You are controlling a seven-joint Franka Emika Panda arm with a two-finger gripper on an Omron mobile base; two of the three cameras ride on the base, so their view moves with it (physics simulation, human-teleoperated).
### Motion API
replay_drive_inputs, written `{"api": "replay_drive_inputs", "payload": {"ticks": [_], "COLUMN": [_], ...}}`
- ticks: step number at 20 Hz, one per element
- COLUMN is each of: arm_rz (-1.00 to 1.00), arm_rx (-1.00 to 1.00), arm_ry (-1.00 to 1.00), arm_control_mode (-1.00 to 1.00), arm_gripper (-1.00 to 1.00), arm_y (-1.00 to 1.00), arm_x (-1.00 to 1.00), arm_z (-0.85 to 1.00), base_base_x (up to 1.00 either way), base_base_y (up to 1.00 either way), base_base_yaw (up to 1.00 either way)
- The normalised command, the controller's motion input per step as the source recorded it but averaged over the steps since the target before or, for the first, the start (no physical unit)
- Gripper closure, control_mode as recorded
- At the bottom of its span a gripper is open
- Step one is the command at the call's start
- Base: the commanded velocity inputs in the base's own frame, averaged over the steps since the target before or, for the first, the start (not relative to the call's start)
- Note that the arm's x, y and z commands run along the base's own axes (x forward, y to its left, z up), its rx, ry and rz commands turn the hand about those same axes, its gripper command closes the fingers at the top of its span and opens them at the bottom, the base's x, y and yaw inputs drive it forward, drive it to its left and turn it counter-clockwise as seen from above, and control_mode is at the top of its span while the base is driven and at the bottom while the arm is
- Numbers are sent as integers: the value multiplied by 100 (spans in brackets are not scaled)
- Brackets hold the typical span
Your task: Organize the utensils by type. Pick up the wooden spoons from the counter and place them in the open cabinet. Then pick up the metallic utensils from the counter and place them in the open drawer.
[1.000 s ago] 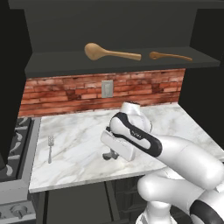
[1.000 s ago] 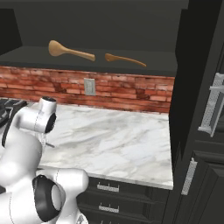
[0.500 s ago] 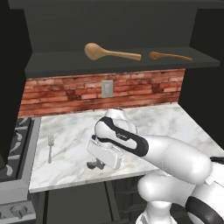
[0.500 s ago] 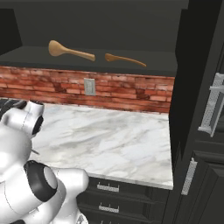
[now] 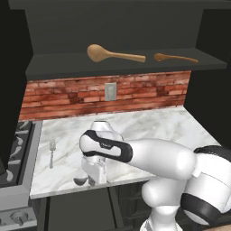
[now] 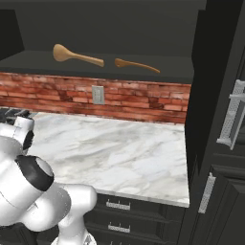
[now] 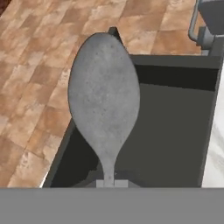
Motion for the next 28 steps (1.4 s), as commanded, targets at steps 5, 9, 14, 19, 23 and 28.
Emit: {"api": "replay_drive_inputs", "payload": {"ticks": [5,9,14,19,23,28], "arm_rz": [-35,-36,-27,-3,9,17], "arm_rx": [-31,-28,-34,-42,-39,-26], "arm_ry": [6,6,0,-1,-2,0], "arm_control_mode": [-100,-100,-100,-100,-100,-100], "arm_gripper": [100,100,100,100,100,100], "arm_y": [33,30,26,9,9,8], "arm_x": [-1,-10,-14,-2,0,4], "arm_z": [-14,-16,-30,-42,-30,-21], "base_base_x": [0,0,0,0,0,0], "base_base_y": [0,0,0,0,0,0], "base_base_yaw": [0,0,0,0,0,0]}}
